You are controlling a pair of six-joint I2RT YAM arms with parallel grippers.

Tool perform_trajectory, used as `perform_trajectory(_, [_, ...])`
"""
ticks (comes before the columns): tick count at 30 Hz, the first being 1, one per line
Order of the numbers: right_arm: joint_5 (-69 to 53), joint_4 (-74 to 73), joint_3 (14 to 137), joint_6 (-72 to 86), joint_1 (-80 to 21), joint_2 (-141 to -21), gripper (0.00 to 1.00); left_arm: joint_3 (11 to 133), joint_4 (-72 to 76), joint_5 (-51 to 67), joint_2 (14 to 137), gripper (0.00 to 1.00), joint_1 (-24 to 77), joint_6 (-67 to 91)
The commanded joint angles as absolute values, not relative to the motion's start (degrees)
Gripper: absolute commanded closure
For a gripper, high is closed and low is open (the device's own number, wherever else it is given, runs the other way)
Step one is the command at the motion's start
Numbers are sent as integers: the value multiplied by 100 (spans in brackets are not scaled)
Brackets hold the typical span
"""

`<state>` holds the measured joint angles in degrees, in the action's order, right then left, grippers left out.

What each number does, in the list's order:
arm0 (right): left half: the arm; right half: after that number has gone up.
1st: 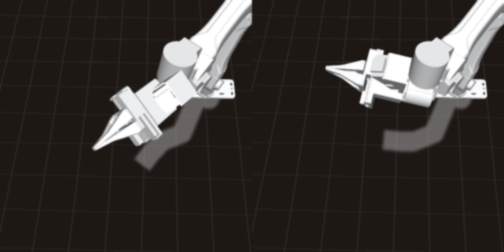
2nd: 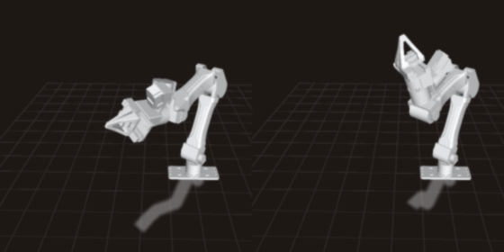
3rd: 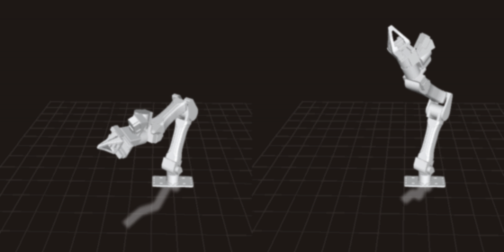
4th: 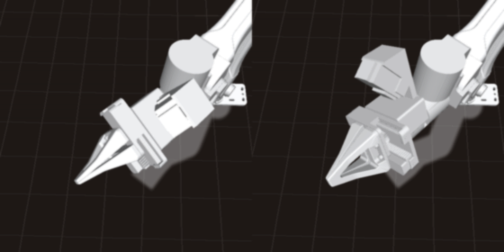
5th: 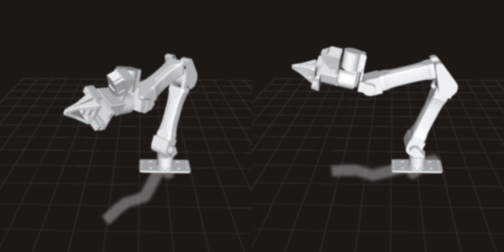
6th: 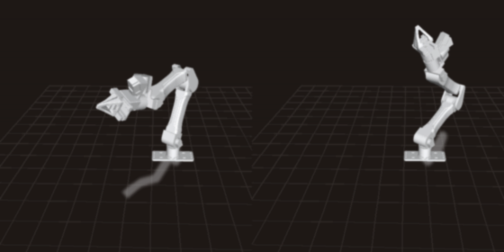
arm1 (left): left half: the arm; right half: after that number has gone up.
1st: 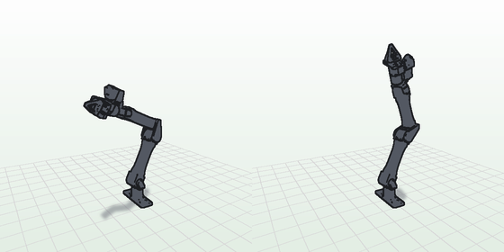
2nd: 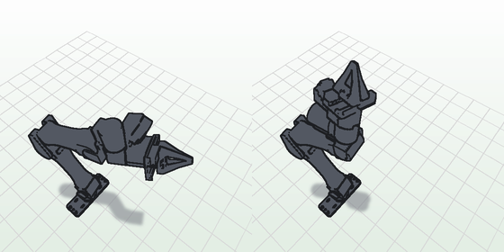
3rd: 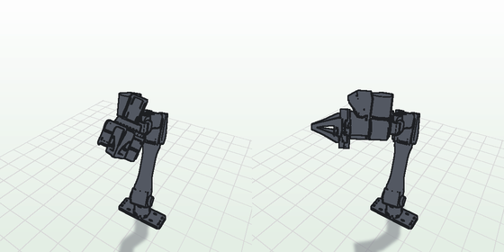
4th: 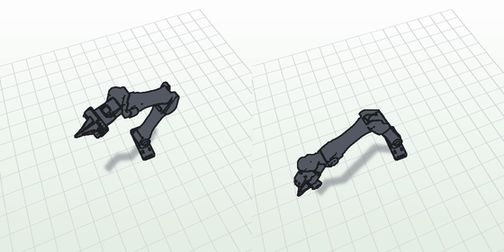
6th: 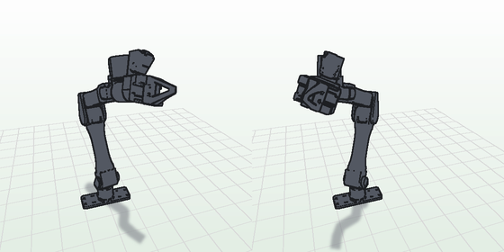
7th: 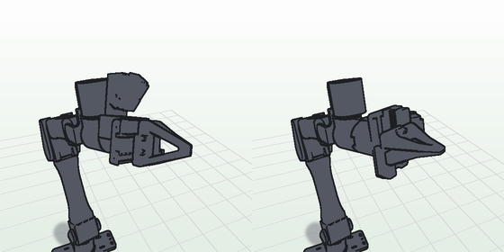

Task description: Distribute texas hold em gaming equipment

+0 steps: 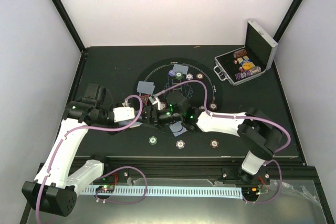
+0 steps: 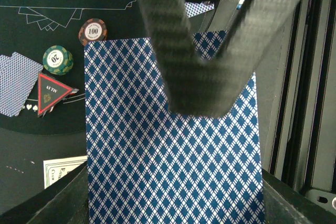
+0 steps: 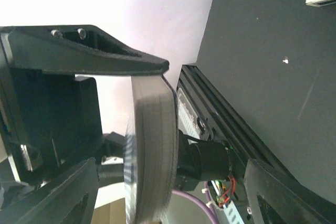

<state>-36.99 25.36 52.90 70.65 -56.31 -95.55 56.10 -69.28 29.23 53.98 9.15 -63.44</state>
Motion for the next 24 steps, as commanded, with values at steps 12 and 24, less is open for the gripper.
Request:
perform_trajectory(12, [-3981,3320,5856,7593,-5793,-10468,26,5783,-6944,3216,5335,98,949,-6415])
perform_trajectory(24, [-3738,3265,5276,7615,-5493,-10353,36,5821,-6961,3252,5307,98,949,-6425])
